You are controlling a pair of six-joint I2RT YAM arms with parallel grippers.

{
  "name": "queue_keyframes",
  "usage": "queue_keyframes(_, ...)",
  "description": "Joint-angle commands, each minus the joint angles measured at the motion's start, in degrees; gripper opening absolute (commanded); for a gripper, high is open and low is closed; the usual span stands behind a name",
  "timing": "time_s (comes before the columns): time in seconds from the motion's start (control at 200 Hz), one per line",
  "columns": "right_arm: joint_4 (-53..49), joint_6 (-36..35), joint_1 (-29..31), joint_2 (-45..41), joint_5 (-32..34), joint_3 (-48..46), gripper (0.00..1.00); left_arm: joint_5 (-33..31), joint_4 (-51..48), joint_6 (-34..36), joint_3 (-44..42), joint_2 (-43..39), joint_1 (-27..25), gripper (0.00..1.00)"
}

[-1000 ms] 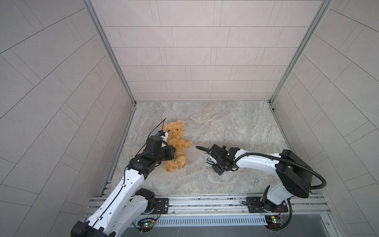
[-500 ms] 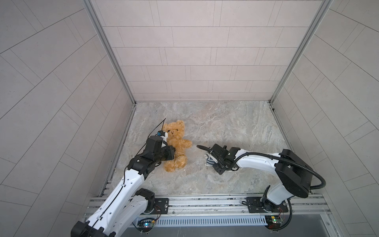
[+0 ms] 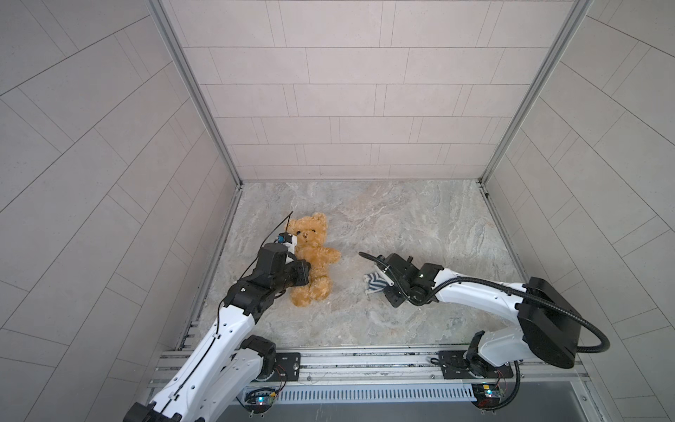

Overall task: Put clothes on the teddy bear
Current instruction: 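Grasp the striped sweater's edge with the right gripper, then swing the held bear toward the right gripper while the right gripper lifts the sweater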

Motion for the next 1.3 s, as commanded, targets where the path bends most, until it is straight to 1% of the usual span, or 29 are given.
queue_keyframes(0.0, 0.86, 0.52, -2.31, -2.71, 1.59, -1.10, 0.00, 1.67, 0.02, 1.52, 0.06, -2.68, -0.19, 0.00)
queue_keyframes(0.075, 0.90, -0.31, -3.14, -3.68, 2.01, -1.04, 0.00, 2.60, -0.63, 1.61, -0.76, -4.53, -1.49, 0.00)
queue_keyframes(0.14, 1.36, -1.13, -3.30, -4.71, 2.79, -1.03, 0.00, 2.79, -1.14, 1.13, -1.24, -5.91, -4.00, 0.00)
queue_keyframes(0.23, 2.33, -2.33, -3.50, -6.04, 3.18, -0.98, 0.00, 2.21, -1.51, 0.40, -1.86, -6.81, -9.23, 0.00)
queue_keyframes(0.245, 2.53, -2.63, -3.50, -6.29, 3.22, -1.02, 0.00, 2.02, -1.68, 0.33, -1.88, -6.81, -11.35, 0.00)
queue_keyframes(0.3, 3.29, -3.26, -3.50, -6.99, 3.38, -1.24, 0.00, 1.04, -2.51, 0.41, -1.87, -6.56, -15.10, 0.00)
queue_keyframes(0.37, 4.02, -3.72, -3.59, -7.63, 4.19, -1.66, 0.00, 0.23, -3.98, 0.84, -1.45, -5.59, -18.52, 0.00)
queue_keyframes(0.526, 7.71, -3.43, -3.59, -9.05, 4.08, -3.96, 0.00, -0.28, -5.66, 1.43, -0.34, -3.02, -23.84, 0.00)
queue_keyframes(0.726, 12.70, -4.63, -3.59, -12.31, 3.40, -7.87, 0.00, 0.06, -8.15, 3.64, 1.95, 3.26, -31.04, 0.00)
queue_keyframes(0.826, 15.39, -4.91, -3.59, -14.91, 3.88, -10.10, 0.00, 0.39, -10.19, 5.39, 3.42, 6.08, -33.03, 0.00)
queue_keyframes(1.021, 16.63, -5.18, -3.67, -17.59, 4.43, -12.26, 0.00, 4.18, -11.89, 9.22, 5.42, 9.88, -34.63, 0.00)
queue_keyframes(1.096, 16.98, -5.09, -3.67, -17.69, 4.46, -12.41, 0.00, 6.48, -11.00, 10.14, 5.74, 10.46, -34.89, 0.00)
queue_keyframes(1.231, 17.81, -4.90, -3.67, -18.74, 5.40, -12.84, 0.00, 8.70, -10.24, 11.50, 6.24, 11.60, -35.06, 0.00)
queue_keyframes(1.297, 18.39, -5.12, -3.67, -19.10, 5.28, -13.10, 0.00, 9.72, -9.80, 12.03, 6.32, 12.48, -36.10, 0.00)
